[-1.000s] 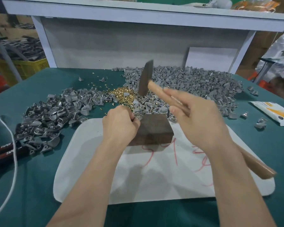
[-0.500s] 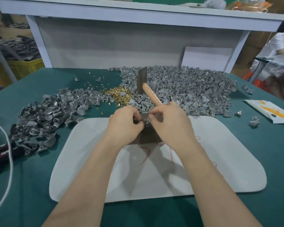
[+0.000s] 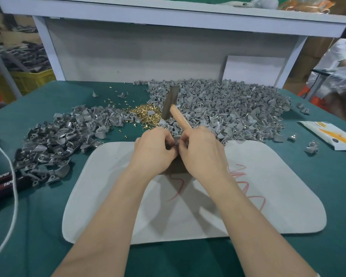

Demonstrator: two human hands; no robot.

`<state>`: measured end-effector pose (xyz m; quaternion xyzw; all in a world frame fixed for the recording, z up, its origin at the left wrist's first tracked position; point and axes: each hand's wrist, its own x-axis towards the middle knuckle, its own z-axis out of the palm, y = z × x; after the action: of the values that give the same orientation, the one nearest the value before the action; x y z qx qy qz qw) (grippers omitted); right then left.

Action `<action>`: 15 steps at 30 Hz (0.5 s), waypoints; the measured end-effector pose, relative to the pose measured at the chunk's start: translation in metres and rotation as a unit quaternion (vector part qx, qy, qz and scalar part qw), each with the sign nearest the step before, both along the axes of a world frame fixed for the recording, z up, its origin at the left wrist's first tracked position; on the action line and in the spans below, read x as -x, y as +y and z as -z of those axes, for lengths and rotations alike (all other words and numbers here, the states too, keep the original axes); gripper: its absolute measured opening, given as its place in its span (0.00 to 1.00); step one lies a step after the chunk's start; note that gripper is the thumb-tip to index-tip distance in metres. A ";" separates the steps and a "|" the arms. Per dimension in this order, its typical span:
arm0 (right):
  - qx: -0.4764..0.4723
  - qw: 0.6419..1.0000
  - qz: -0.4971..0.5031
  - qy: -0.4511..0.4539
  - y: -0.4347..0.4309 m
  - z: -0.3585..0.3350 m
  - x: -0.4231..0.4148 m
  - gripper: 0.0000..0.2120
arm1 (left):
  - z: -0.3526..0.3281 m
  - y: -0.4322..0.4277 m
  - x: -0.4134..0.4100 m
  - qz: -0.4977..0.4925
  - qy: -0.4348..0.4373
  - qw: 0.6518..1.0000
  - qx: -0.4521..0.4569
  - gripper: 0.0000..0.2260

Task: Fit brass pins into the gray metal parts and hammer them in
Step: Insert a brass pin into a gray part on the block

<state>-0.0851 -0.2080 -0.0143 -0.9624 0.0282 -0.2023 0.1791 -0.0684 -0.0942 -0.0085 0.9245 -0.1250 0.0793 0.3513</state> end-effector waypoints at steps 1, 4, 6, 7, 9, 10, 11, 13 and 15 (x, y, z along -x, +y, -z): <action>0.001 1.000 0.002 0.001 0.000 0.000 0.000 0.09 | 0.000 0.000 0.000 0.000 0.000 1.000 0.001 0.05; -0.001 1.000 0.005 0.005 0.000 0.000 0.000 0.09 | 0.000 0.000 0.000 0.002 -0.001 1.000 0.003 0.04; -0.005 1.000 0.007 0.012 0.000 0.000 -0.001 0.08 | 0.001 0.000 -0.001 0.002 -0.002 1.000 0.003 0.04; -0.007 1.000 0.007 0.014 0.000 0.000 -0.001 0.08 | 0.001 0.000 -0.001 0.002 -0.003 1.000 0.002 0.04; -0.010 1.000 0.004 0.015 0.000 0.000 0.000 0.07 | 0.001 0.000 -0.001 0.001 -0.006 1.000 0.000 0.04; -0.015 1.000 -0.002 0.016 -0.001 0.000 0.000 0.06 | 0.001 0.000 -0.001 0.001 -0.007 1.000 0.000 0.03; -0.027 0.999 -0.010 0.018 -0.003 0.000 0.000 0.06 | 0.002 0.000 0.000 0.000 -0.007 1.000 -0.001 0.04; -0.073 0.997 -0.032 0.015 -0.008 -0.001 0.001 0.07 | 0.002 0.000 -0.001 -0.005 -0.006 1.000 -0.007 0.05; -0.132 0.988 -0.072 -0.019 -0.015 -0.005 0.004 0.14 | 0.002 0.001 -0.002 -0.028 -0.001 1.000 -0.009 0.09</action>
<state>-0.0891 -0.2225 -0.0095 -0.9257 -0.0176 -0.2019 0.3195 -0.0665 -0.0930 -0.0105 0.9306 -0.1005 0.0888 0.3406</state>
